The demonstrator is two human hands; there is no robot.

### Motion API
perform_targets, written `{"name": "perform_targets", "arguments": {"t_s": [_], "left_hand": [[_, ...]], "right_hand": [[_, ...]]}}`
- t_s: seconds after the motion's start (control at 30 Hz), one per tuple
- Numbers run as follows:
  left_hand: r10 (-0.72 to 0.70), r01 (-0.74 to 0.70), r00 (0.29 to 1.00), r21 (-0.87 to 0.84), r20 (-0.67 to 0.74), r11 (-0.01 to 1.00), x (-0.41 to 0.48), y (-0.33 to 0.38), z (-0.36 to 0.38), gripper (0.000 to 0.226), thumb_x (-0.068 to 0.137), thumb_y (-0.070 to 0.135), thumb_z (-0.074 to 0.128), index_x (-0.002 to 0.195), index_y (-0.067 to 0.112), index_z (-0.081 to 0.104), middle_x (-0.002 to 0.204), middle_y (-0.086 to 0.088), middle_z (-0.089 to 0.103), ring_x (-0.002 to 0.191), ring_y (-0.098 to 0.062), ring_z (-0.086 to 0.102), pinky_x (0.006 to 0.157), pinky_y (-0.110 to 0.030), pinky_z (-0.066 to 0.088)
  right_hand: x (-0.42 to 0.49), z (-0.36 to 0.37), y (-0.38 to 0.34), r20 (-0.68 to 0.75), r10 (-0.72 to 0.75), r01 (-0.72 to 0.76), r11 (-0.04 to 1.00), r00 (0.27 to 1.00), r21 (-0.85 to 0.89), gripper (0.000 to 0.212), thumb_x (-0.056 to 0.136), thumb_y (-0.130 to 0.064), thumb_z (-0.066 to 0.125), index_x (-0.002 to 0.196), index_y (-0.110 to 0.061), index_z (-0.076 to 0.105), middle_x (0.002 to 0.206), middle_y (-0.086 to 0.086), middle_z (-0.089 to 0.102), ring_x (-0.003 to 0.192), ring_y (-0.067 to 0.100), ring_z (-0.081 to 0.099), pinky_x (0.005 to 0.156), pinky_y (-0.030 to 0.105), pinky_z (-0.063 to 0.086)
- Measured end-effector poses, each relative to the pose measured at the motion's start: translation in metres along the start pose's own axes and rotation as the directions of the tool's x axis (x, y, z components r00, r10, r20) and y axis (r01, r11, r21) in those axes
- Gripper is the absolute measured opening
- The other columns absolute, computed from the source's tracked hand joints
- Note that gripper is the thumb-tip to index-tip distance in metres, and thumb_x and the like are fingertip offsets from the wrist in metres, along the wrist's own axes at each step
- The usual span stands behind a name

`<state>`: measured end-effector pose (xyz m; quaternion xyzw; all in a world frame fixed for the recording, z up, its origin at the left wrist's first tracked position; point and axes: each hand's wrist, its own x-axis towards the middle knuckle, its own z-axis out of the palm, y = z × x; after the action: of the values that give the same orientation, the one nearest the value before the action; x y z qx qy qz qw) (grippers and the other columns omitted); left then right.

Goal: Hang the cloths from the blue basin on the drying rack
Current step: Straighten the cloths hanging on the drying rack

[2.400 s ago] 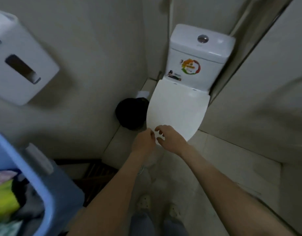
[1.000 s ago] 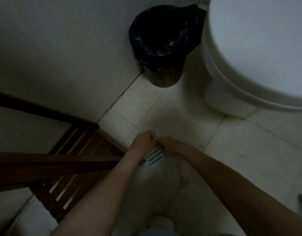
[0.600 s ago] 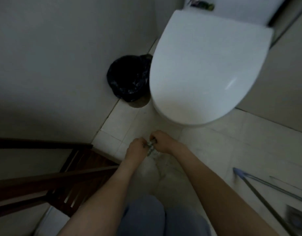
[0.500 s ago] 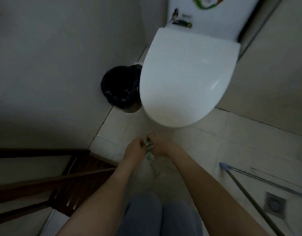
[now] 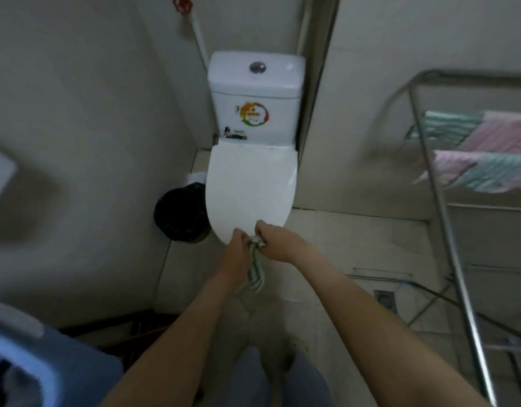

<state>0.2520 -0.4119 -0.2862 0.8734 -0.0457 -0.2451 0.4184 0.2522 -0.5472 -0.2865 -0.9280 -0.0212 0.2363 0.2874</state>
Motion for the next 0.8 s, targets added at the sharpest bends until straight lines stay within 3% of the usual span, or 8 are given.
{"name": "perform_targets", "arguments": {"t_s": [0.07, 0.2, 0.27, 0.37, 0.47, 0.6, 0.7, 0.8], "left_hand": [[0.066, -0.066, 0.997, 0.017, 0.030, 0.998, -0.016, 0.036, -0.014, 0.011, 0.100, 0.019, 0.037, 0.092, 0.012, 0.036, 0.072, -0.001, 0.045, 0.064, -0.017, 0.044, 0.052, -0.023, 0.034], [0.157, -0.181, 0.980, 0.230, 0.119, 0.956, -0.033, 0.086, -0.023, 0.043, 0.092, 0.050, 0.048, 0.118, 0.018, 0.034, 0.100, -0.007, 0.056, 0.088, -0.031, 0.058, 0.071, -0.036, 0.044], [0.245, -0.294, 0.953, 0.342, 0.181, 0.892, -0.039, 0.116, -0.020, 0.058, 0.086, 0.049, 0.059, 0.127, 0.018, 0.031, 0.114, -0.007, 0.052, 0.097, -0.030, 0.058, 0.077, -0.036, 0.044], [0.362, -0.432, 0.901, 0.418, 0.238, 0.799, -0.045, 0.167, -0.007, 0.061, 0.083, 0.033, 0.061, 0.131, 0.016, 0.029, 0.126, -0.007, 0.047, 0.106, -0.031, 0.056, 0.080, -0.036, 0.043], [0.410, -0.465, 0.884, 0.343, 0.224, 0.816, -0.050, 0.213, 0.004, 0.044, 0.083, 0.022, 0.056, 0.121, 0.018, 0.033, 0.119, -0.006, 0.052, 0.099, -0.032, 0.057, 0.078, -0.039, 0.047], [0.498, -0.542, 0.840, 0.349, 0.213, 0.764, -0.062, 0.271, 0.023, 0.014, 0.086, 0.009, 0.046, 0.094, 0.016, 0.039, 0.084, -0.007, 0.053, 0.075, -0.030, 0.051, 0.059, -0.034, 0.036], [0.493, -0.523, 0.852, 0.220, 0.179, 0.824, -0.066, 0.302, 0.041, 0.020, 0.081, -0.003, 0.040, 0.078, 0.016, 0.043, 0.069, -0.006, 0.049, 0.065, -0.026, 0.045, 0.053, -0.034, 0.027], [0.375, -0.385, 0.899, -0.002, 0.227, 0.923, -0.065, 0.325, 0.058, 0.026, 0.079, -0.005, 0.038, 0.066, 0.017, 0.037, 0.063, -0.003, 0.041, 0.058, -0.019, 0.036, 0.053, -0.030, 0.022]], "right_hand": [[-0.035, -0.037, -0.010, -0.001, 0.043, -0.042, 0.991, 0.999, 0.125, 0.016, 0.094, -0.021, 0.051, 0.103, -0.012, 0.041, 0.093, 0.012, 0.054, 0.084, 0.026, 0.053, 0.058, 0.031, 0.033], [-0.090, -0.096, -0.009, -0.159, 0.128, -0.098, 0.978, 0.979, 0.183, 0.010, 0.091, -0.009, 0.048, 0.098, -0.015, 0.051, 0.089, 0.012, 0.059, 0.081, 0.024, 0.054, 0.062, 0.028, 0.031], [-0.121, -0.126, -0.002, -0.261, 0.171, -0.122, 0.973, 0.950, 0.195, 0.010, 0.091, -0.008, 0.048, 0.093, -0.014, 0.055, 0.084, 0.008, 0.059, 0.078, 0.021, 0.052, 0.061, 0.027, 0.029], [-0.168, -0.163, 0.013, -0.401, 0.203, -0.128, 0.970, 0.893, 0.206, 0.010, 0.089, -0.007, 0.052, 0.085, -0.015, 0.055, 0.078, 0.004, 0.056, 0.075, 0.019, 0.050, 0.061, 0.027, 0.029], [-0.203, -0.185, 0.033, -0.528, 0.253, -0.143, 0.960, 0.811, 0.241, 0.008, 0.090, -0.007, 0.052, 0.086, -0.012, 0.057, 0.078, 0.004, 0.057, 0.077, 0.017, 0.051, 0.062, 0.027, 0.029], [-0.253, -0.216, 0.063, -0.695, 0.322, -0.119, 0.939, 0.643, 0.324, 0.009, 0.091, -0.011, 0.052, 0.084, -0.016, 0.055, 0.065, -0.003, 0.053, 0.062, 0.013, 0.048, 0.062, 0.028, 0.033], [-0.275, -0.228, 0.079, -0.748, 0.380, -0.097, 0.914, 0.545, 0.393, 0.018, 0.091, -0.010, 0.052, 0.075, -0.019, 0.051, 0.053, -0.006, 0.047, 0.043, 0.007, 0.046, 0.051, 0.027, 0.037], [-0.286, -0.230, 0.087, -0.741, 0.461, 0.000, 0.849, 0.487, 0.528, 0.028, 0.093, -0.009, 0.050, 0.068, -0.022, 0.047, 0.038, -0.003, 0.047, 0.028, 0.011, 0.046, 0.034, 0.019, 0.033]]}}
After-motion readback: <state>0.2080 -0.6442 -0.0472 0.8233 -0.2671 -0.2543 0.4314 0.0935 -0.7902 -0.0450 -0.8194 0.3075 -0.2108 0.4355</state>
